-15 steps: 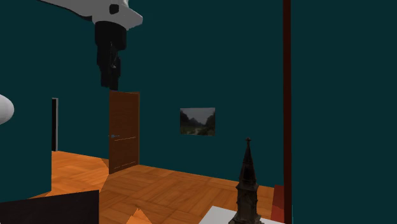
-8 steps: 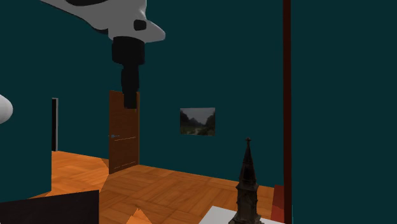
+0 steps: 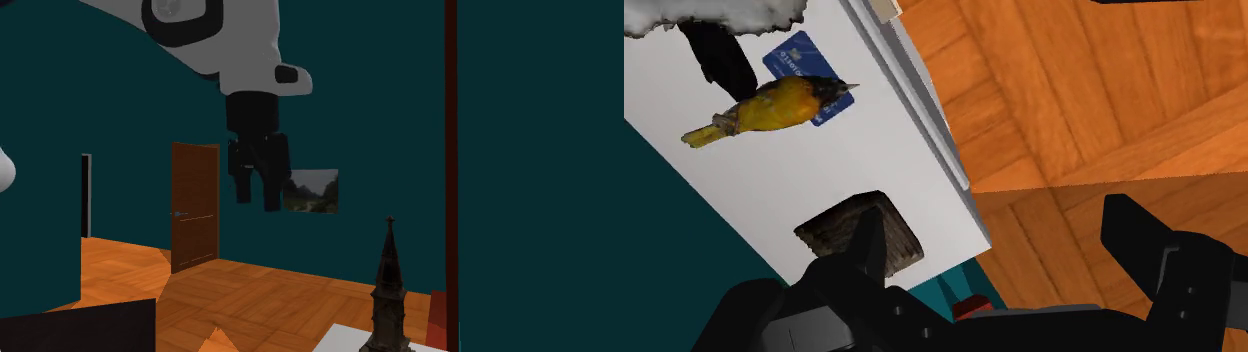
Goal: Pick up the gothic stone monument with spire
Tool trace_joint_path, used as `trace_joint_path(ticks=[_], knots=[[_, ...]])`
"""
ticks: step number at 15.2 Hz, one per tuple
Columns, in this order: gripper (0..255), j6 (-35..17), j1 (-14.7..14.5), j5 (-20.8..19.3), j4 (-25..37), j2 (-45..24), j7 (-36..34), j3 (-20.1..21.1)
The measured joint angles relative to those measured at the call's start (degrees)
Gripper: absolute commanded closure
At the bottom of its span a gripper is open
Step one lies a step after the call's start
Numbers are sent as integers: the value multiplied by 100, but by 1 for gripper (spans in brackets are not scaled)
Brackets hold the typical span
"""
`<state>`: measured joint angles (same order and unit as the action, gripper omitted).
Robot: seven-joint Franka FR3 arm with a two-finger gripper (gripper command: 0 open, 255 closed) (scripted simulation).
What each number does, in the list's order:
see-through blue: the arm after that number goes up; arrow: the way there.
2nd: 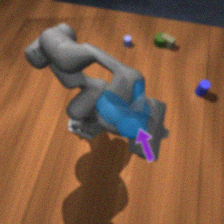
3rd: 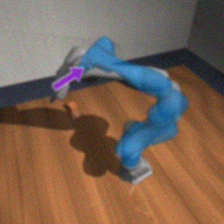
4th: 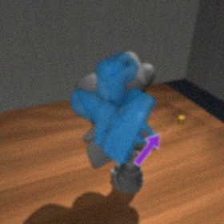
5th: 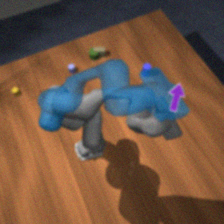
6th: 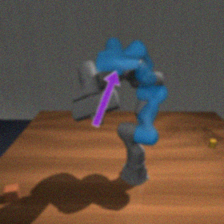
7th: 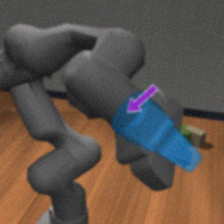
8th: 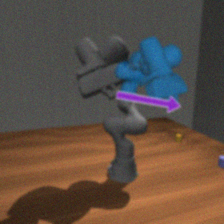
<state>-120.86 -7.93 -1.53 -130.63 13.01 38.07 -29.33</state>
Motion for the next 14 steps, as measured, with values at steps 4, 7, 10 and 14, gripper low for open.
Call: trace_joint_path(ticks=[4, 7, 10, 14], knots=[[0, -342, -136, 677, 563, -986, 1189, -314], [0, -497, -106, 1314, 1076, -1786, 2081, -360], [0, -472, 86, 1912, 1734, -2568, 2903, -258], [0, -368, 464, 2535, 2712, -3571, 3781, 44]])
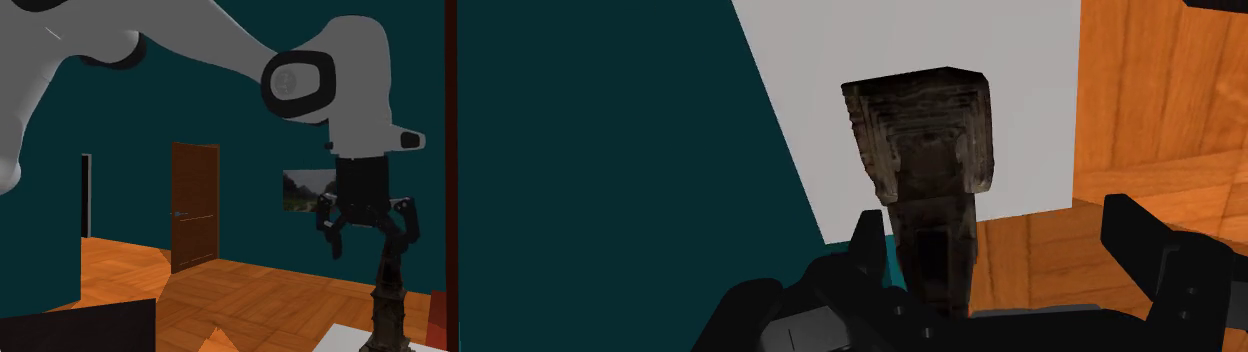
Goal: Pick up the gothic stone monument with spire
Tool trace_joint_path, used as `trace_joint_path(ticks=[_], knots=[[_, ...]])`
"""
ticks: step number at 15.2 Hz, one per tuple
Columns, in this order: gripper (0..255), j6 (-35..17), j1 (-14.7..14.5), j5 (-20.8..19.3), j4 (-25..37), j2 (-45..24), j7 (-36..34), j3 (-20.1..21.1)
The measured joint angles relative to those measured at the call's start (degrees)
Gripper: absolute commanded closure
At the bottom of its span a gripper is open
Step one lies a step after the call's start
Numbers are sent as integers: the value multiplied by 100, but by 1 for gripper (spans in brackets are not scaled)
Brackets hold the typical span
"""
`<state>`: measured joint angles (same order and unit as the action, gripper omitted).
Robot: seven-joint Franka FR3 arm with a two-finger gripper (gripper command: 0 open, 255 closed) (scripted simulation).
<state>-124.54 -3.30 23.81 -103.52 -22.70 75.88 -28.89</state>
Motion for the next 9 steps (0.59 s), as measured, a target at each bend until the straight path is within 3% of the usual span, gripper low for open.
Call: trace_joint_path(ticks=[3, 9], knots=[[0, 67, 236, 262, 598, -560, 441, 220], [0, -161, 344, 453, 665, -883, 661, 351]])
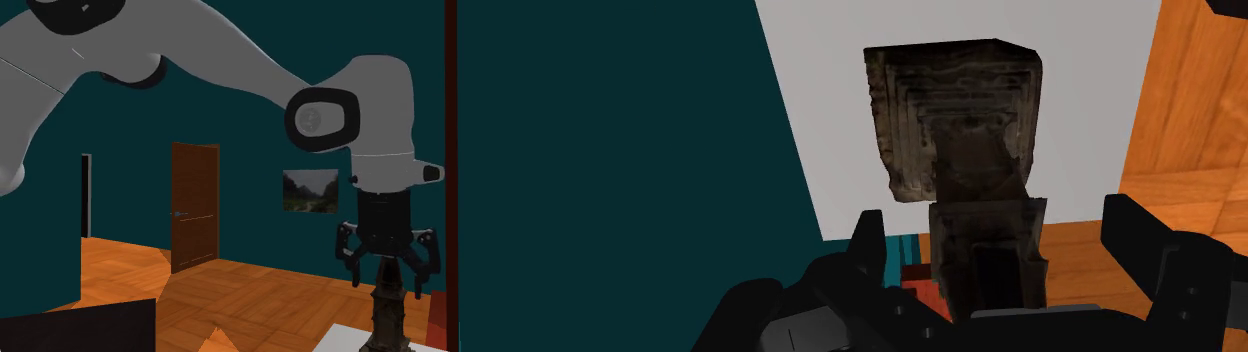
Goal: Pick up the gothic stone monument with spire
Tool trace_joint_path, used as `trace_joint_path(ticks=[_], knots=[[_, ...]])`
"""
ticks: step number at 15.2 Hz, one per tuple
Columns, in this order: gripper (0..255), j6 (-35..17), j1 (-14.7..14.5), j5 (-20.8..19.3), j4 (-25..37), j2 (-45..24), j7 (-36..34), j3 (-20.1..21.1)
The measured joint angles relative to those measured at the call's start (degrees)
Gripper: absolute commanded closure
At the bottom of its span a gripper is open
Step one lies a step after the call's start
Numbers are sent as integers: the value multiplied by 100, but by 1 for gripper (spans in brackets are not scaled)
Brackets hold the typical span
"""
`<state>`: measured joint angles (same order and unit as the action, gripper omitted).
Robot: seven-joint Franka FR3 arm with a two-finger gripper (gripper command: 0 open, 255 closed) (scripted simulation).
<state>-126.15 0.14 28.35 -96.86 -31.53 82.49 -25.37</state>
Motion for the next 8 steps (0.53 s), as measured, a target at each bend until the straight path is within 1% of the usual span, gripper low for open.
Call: trace_joint_path(ticks=[2, 3, 8], knots=[[0, -74, 32, 51, 2, -86, 52, 31], [255, -100, 33, 63, -16, -98, 62, 37], [255, -130, 32, 72, -40, -97, 71, 39]])
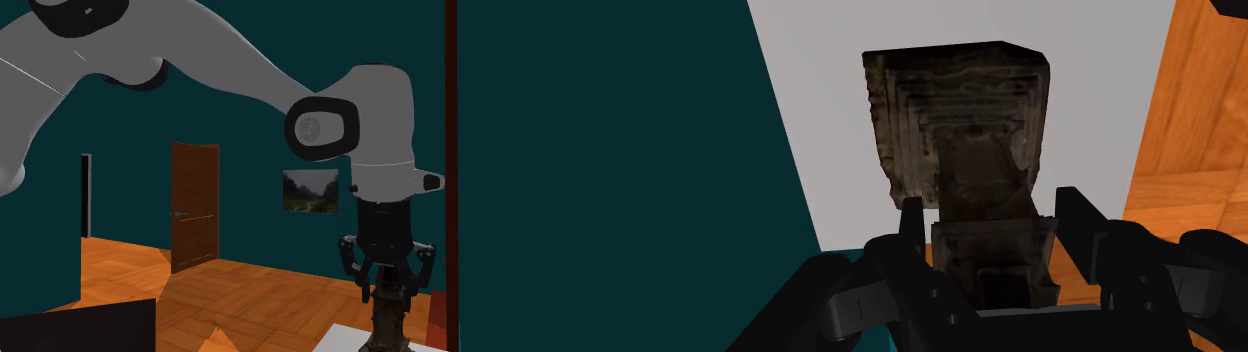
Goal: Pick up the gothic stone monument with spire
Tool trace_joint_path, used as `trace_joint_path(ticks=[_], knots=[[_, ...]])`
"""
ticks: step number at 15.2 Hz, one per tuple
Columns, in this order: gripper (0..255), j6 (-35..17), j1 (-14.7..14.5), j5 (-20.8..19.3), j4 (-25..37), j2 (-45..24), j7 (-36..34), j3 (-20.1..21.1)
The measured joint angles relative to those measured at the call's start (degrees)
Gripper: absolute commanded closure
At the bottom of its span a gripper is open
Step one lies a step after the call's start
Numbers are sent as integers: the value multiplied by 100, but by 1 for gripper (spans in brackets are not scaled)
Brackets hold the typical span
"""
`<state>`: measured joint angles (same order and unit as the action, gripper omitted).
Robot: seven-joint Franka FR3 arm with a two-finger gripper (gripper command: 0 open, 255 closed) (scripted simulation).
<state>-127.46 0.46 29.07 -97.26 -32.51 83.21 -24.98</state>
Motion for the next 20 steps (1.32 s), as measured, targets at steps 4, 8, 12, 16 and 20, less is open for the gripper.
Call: trace_joint_path(ticks=[4, 8, 12, 16, 20], knots=[[255, -8, -1, 2, -5, 3, 3, 0], [255, 120, -19, -60, 48, 73, -55, -33], [255, 310, -52, -164, 99, 230, -138, -96], [255, 537, -79, -268, 220, 359, -239, -151], [255, 756, -109, -373, 309, 510, -332, -206]])
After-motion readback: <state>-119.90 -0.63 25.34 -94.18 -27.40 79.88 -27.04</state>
